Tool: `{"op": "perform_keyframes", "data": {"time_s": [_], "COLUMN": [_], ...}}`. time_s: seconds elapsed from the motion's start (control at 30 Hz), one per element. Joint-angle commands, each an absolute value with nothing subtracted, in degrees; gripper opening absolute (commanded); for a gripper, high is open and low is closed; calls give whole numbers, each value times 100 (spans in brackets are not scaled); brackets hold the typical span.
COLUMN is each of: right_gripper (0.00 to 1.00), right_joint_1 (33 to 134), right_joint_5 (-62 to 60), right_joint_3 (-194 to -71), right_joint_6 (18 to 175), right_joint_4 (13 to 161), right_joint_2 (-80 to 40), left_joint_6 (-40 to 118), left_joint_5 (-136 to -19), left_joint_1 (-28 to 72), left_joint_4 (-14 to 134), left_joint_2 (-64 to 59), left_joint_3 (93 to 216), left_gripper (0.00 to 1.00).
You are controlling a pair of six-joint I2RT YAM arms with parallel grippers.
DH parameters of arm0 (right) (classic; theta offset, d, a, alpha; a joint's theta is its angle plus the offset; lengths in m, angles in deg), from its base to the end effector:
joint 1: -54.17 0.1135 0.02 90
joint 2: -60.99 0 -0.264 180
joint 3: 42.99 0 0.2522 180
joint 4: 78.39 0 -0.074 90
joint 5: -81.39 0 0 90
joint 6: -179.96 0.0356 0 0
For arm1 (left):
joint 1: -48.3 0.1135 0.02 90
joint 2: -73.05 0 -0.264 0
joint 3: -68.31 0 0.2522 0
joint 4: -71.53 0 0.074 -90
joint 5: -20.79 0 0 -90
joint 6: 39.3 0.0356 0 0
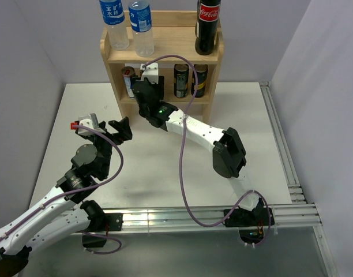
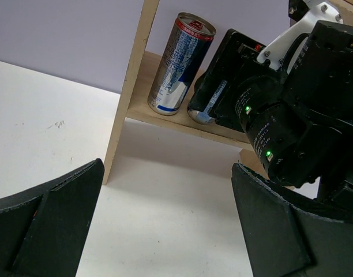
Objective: Place and organize the beverage onto the shelf
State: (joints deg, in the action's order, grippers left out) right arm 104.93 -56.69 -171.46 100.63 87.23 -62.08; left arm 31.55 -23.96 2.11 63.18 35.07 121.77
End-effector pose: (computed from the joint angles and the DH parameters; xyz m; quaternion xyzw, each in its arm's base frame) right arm 0.3442 0.3796 0.3432 0.0106 0.7430 0.0367 0.6682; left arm 0.1243 -0.0931 0.3556 -0.1376 0.6613 -0.1592 0.7200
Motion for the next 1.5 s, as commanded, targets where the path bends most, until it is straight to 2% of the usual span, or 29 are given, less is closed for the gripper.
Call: {"op": "perform_keyframes", "data": {"time_s": [0.0, 1.47], "right_gripper": [73, 78], "right_joint_1": [10356, 10523], "right_joint_5": [-5897, -4939], "right_joint_3": [-17180, -15150], "right_joint_6": [9883, 10217], "right_joint_4": [9022, 9523], "right_joint_2": [-6268, -4879], "left_joint_6": [3234, 3172], "left_joint_5": [-2465, -2395], "left_joint_1": [243, 243], "left_joint_4": [6568, 6419], "left_joint_2": [3552, 3447], "left_joint_3": [12171, 12268], "left_gripper": [99, 99]}}
